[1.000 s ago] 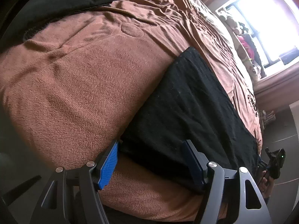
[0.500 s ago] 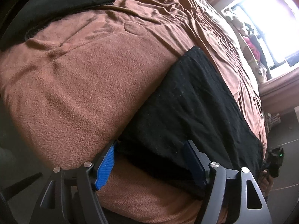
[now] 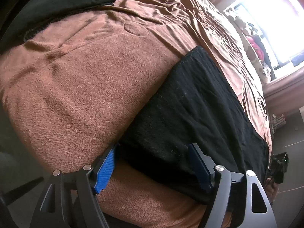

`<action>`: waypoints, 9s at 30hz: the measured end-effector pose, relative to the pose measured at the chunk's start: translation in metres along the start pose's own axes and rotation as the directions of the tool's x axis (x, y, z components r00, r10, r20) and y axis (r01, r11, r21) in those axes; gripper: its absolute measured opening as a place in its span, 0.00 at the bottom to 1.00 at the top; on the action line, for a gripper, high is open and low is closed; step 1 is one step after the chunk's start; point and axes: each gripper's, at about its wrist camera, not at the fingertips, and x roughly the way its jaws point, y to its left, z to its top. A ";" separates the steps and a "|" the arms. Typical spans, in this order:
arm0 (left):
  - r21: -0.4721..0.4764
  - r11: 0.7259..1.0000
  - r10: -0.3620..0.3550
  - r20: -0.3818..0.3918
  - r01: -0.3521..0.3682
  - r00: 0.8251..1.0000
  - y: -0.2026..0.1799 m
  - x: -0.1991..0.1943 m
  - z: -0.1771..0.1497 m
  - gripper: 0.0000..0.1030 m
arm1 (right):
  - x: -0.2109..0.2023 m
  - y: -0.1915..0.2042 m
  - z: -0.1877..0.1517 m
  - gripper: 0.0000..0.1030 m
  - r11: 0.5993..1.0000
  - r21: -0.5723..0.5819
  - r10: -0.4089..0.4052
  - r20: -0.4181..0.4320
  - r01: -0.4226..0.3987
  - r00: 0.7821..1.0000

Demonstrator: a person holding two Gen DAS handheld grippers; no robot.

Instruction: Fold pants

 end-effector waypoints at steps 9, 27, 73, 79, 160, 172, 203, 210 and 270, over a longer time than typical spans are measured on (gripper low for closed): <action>0.010 1.000 0.009 0.000 -0.009 1.000 -0.002 0.002 0.000 0.76 | -0.022 0.045 0.002 0.77 0.991 -0.126 0.045 0.038 -0.040 0.998; 0.015 1.000 0.002 0.009 -0.002 1.000 -0.003 0.001 -0.004 0.78 | 0.011 0.069 0.007 0.77 0.970 -0.223 -0.099 -0.009 0.095 0.995; -0.022 0.994 -0.110 0.064 0.112 0.992 0.015 -0.017 0.018 0.78 | -0.059 0.088 -0.054 0.38 0.907 -0.095 -0.389 0.188 0.411 0.902; -0.034 0.988 -0.153 0.009 0.153 0.988 0.010 0.005 0.020 0.74 | -0.047 0.131 -0.088 0.38 0.870 -0.217 -0.396 0.225 0.442 0.890; -0.137 0.929 -0.332 0.107 0.345 0.937 0.014 0.016 0.004 0.53 | 0.258 0.176 -0.018 0.03 0.750 -0.251 -0.617 0.070 0.612 0.784; -0.143 0.932 -0.316 0.128 0.333 0.940 0.009 0.021 0.005 0.53 | 0.287 0.178 0.023 0.02 0.665 -0.240 -0.700 0.131 0.707 0.702; 0.006 0.887 -0.458 0.146 0.462 0.877 -0.049 -0.043 0.007 0.14 | 0.238 0.183 -0.080 0.03 0.842 -0.232 -0.497 0.015 0.487 0.867; 0.090 0.875 -0.484 0.135 0.476 0.864 -0.089 -0.063 0.005 0.14 | 0.228 0.180 -0.122 0.03 0.875 -0.218 -0.445 -0.010 0.432 0.896; 0.467 0.706 -0.343 -0.433 0.533 0.834 -0.366 0.052 -0.168 0.23 | -0.084 0.079 -0.197 0.58 0.801 0.224 -0.593 0.423 0.555 0.685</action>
